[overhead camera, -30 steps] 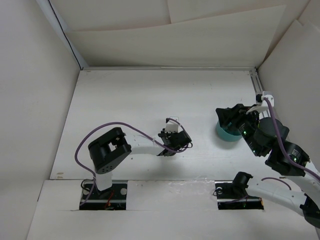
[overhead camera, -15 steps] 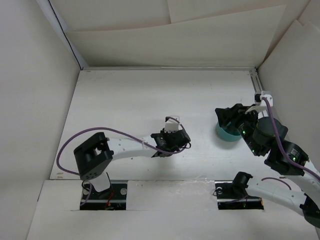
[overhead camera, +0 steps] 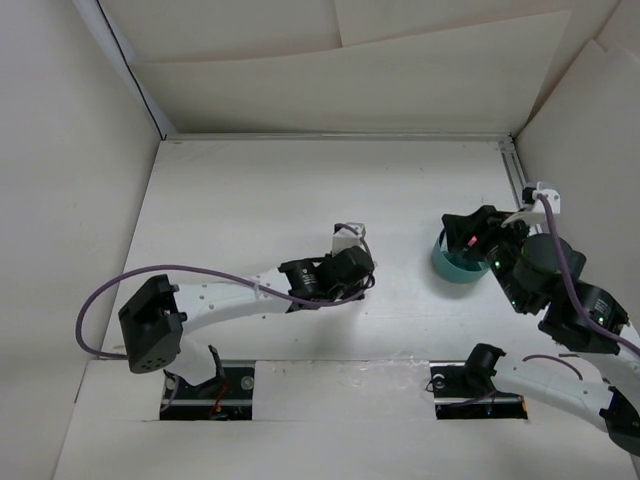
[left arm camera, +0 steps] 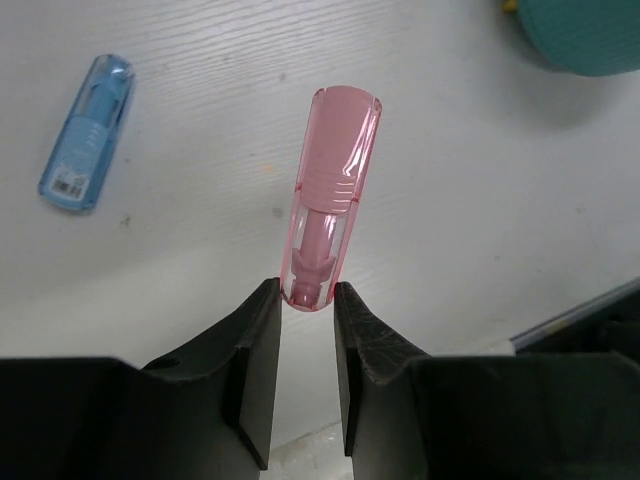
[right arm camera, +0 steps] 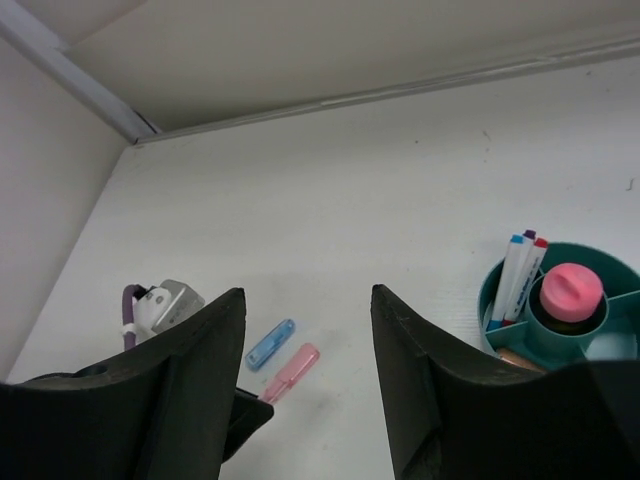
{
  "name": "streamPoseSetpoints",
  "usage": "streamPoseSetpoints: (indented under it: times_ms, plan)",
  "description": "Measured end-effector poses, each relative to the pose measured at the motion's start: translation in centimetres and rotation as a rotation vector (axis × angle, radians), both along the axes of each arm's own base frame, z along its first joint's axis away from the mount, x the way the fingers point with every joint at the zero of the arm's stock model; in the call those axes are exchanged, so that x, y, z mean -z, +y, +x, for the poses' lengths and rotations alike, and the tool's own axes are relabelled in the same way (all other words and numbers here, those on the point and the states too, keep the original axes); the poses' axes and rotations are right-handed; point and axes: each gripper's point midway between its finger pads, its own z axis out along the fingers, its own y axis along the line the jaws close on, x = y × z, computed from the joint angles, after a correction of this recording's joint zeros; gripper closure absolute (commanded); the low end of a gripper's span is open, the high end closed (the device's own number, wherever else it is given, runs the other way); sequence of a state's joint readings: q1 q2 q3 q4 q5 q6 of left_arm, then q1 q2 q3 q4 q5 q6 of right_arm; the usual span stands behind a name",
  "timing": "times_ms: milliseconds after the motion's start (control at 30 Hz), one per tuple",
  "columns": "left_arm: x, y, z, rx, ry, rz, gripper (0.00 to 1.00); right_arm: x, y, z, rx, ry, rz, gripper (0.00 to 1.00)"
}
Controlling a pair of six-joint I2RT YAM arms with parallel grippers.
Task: Sort the stationery into containers
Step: Pick up the stationery from the center of the board, then place the stationery in the storage box.
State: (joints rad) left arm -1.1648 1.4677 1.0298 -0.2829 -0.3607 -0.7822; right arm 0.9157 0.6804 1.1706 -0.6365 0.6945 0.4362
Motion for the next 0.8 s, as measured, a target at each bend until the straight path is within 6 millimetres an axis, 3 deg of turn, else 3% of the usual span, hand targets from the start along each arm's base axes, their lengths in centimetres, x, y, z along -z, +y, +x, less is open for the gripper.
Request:
streamPoseSetpoints:
  times_ms: [133, 300, 400, 500, 633, 800]
  plan:
    - [-3.5, -2.9, -0.5, 0.091, 0.018, -0.079, 1.0, -2.1, -1.8, -0.5, 0.05, -0.022, 0.013, 0.37]
    - [-9.0, -7.9, -0.4, 0.217, 0.004, -0.198, 1.0, -5.8, -4.0, -1.2, 0.105, -0.072, 0.067, 0.34]
    - [-11.8, -11.9, -0.1, 0.309, -0.005, -0.248, 1.0, -6.7, -5.0, -1.5, 0.132, -0.083, 0.076, 0.34]
    - [-13.3, -15.9, 0.6, 0.391, -0.007, -0.253, 1.0, -6.9, -5.5, -1.6, 0.146, -0.082, 0.072, 0.34]
    - [-11.8, -19.7, 1.3, 0.478, 0.02, -0.196, 1.0, -6.8, -5.8, -1.7, 0.155, -0.079, 0.065, 0.34]
    - [-7.2, -20.5, 1.4, 0.526, 0.104, -0.075, 1.0, -6.8, -5.8, -1.7, 0.154, -0.078, 0.065, 0.34]
